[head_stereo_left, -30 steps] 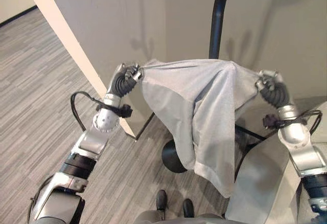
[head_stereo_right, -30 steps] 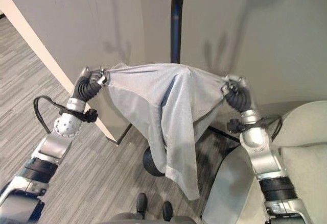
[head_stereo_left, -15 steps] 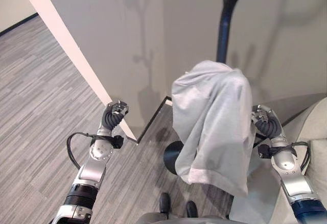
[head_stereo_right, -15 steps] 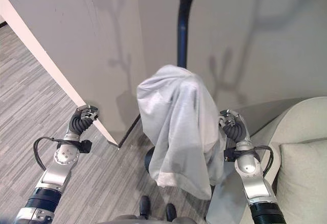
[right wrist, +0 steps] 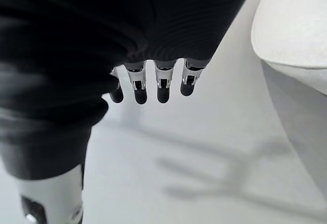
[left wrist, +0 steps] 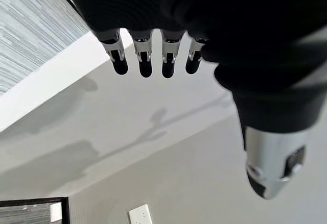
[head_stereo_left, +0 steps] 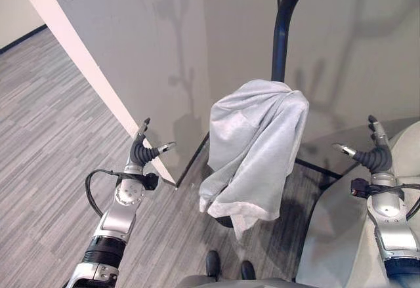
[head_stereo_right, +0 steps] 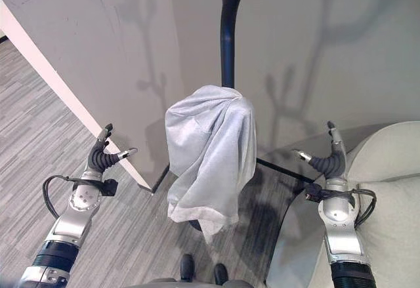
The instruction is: Hang the clothes on the sofa on the clothes rack.
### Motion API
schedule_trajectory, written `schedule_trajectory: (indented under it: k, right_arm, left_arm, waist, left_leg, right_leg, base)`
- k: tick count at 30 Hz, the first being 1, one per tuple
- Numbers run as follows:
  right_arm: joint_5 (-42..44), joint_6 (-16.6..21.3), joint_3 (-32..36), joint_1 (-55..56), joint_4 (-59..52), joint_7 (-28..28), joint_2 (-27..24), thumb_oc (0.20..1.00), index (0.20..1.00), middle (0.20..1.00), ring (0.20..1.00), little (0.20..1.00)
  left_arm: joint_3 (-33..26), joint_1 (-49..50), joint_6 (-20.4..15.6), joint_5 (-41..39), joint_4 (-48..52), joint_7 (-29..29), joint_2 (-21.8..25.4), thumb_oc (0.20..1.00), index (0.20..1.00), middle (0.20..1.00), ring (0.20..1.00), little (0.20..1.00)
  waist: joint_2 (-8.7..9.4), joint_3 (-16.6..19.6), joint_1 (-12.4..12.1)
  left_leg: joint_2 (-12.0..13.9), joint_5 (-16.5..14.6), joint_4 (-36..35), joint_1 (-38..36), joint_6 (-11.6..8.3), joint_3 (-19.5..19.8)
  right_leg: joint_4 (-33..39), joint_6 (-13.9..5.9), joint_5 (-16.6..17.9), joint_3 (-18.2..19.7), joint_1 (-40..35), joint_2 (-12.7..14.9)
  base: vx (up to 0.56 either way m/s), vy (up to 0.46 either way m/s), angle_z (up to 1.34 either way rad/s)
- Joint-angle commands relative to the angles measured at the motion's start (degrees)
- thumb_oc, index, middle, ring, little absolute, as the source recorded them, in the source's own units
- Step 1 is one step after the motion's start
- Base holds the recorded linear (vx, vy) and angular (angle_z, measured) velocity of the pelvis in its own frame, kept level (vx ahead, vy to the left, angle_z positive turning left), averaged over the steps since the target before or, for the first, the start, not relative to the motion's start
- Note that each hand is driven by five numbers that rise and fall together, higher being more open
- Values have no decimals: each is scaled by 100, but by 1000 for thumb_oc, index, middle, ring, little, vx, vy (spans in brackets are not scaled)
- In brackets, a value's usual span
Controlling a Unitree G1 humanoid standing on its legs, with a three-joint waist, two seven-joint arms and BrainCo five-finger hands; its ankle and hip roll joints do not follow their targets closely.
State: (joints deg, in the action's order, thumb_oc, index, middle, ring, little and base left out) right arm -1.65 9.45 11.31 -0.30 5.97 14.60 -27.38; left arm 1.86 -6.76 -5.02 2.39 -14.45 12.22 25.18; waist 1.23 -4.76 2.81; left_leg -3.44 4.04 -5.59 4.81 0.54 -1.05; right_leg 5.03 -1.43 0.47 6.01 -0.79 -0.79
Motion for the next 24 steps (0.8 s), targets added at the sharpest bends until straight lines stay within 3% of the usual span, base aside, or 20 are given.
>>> schedule_trajectory:
  k: [1, 6, 11, 12, 17, 24]
  right_arm:
    - [79, 395, 412, 4, -296, 199, -144, 1000, 1000, 1000, 1000, 1000]
    - [54, 300, 593, 361, -114, 104, -177, 1000, 1000, 1000, 1000, 1000]
    - [502, 305, 359, 630, 437, -221, -42, 1000, 1000, 1000, 1000, 1000]
    - [895, 298, 75, 800, 811, -666, 58, 1000, 1000, 1000, 1000, 1000]
    - [1341, 182, -608, 1153, 1612, -1398, 408, 1000, 1000, 1000, 1000, 1000]
    - [1827, 132, -1402, 857, 3568, -1473, 900, 1000, 1000, 1000, 1000, 1000]
  left_arm:
    - [-304, -199, -328, -132, -393, 104, 54, 1000, 1000, 1000, 1000, 1000]
    - [-465, 91, -295, -101, -522, 44, 38, 1000, 1000, 1000, 1000, 1000]
    - [-514, 347, -275, -88, -724, -21, 53, 1000, 1000, 1000, 1000, 1000]
    - [-500, 567, -291, -176, -872, -203, 3, 1000, 1000, 1000, 1000, 1000]
    - [-286, 866, -223, -314, -1852, -494, -289, 1000, 1000, 1000, 1000, 1000]
    - [307, 719, -257, -479, -3397, -750, -665, 1000, 1000, 1000, 1000, 1000]
  waist:
    - [65, 248, -44]
    - [88, 213, -26]
    - [104, 147, -21]
    - [113, 97, -23]
    - [110, 35, -10]
    - [70, 4, 0]
  left_leg:
    - [171, -556, 59, -513, -253, -636]
    - [179, -546, 59, -482, -258, -636]
    - [188, -509, 59, -426, -259, -673]
    - [191, -481, 59, -386, -259, -697]
    - [205, -446, 59, -375, -242, -748]
    - [199, -396, 59, -342, -223, -808]
  right_leg:
    - [-205, -501, -61, -14, 89, 43]
    - [-229, -508, -51, -22, 132, 40]
    - [-273, -519, -42, -21, 204, 31]
    - [-290, -530, -35, -22, 250, 31]
    - [-350, -531, -29, -26, 298, 41]
    - [-403, -536, -12, -8, 369, 47]
  base:
    - [0, 0, 0]
    - [0, 0, 0]
    - [-19, 0, -1]
    - [-51, 2, -4]
    - [-23, 3, -12]
    - [-3, 8, -1]
